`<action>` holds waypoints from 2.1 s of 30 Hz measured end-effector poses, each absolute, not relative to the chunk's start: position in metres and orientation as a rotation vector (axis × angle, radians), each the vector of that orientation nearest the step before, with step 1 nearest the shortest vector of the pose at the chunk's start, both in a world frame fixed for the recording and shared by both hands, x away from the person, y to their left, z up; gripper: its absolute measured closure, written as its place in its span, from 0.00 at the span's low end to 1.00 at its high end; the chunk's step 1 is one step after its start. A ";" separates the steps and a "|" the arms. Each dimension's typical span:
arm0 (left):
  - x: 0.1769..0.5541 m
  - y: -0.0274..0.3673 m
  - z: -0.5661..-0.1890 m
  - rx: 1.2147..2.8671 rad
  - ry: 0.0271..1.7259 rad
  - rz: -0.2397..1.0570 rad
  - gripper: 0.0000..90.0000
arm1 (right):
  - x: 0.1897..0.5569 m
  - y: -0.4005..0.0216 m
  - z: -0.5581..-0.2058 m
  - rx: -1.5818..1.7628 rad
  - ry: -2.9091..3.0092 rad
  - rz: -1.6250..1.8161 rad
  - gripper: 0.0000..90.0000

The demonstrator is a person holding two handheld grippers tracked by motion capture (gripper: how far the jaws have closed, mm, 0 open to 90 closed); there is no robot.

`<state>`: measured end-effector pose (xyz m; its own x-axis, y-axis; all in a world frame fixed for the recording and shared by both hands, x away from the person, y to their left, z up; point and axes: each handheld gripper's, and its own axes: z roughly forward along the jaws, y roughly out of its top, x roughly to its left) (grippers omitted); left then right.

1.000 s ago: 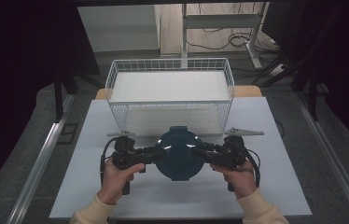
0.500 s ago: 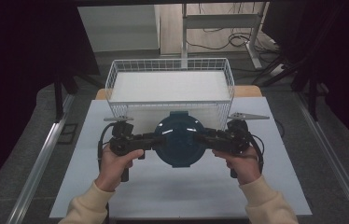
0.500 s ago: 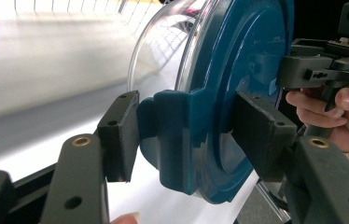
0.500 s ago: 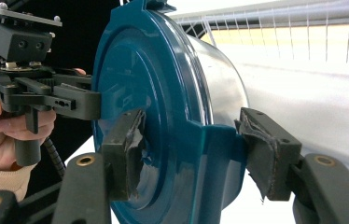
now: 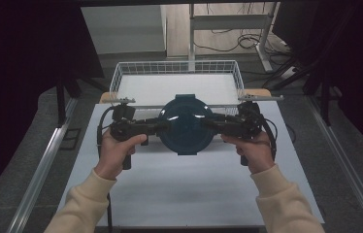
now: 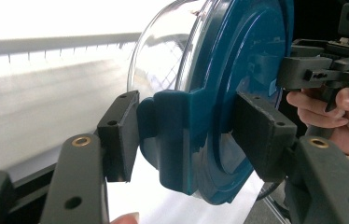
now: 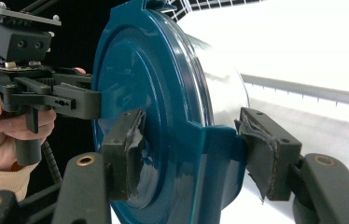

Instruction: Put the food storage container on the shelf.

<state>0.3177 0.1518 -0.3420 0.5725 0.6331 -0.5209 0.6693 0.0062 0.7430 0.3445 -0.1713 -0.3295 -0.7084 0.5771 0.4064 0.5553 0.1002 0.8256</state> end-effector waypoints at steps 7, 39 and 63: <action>0.331 0.155 -0.324 1.673 1.093 -0.027 0.48 | 0.359 -0.167 -0.311 1.172 2.311 1.726 0.47; 0.419 0.170 -0.299 1.668 1.118 -0.053 0.47 | 0.445 -0.153 -0.282 1.210 2.355 1.695 0.47; 0.482 0.175 -0.327 1.513 1.269 -0.268 0.43 | 0.500 -0.154 -0.314 1.770 2.225 1.781 0.46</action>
<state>0.4819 0.1746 -0.3270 0.4029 0.5590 -0.7247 0.8043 0.1617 0.5718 0.5003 -0.1544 -0.3143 -0.4269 0.5795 0.6942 0.8044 -0.1074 0.5843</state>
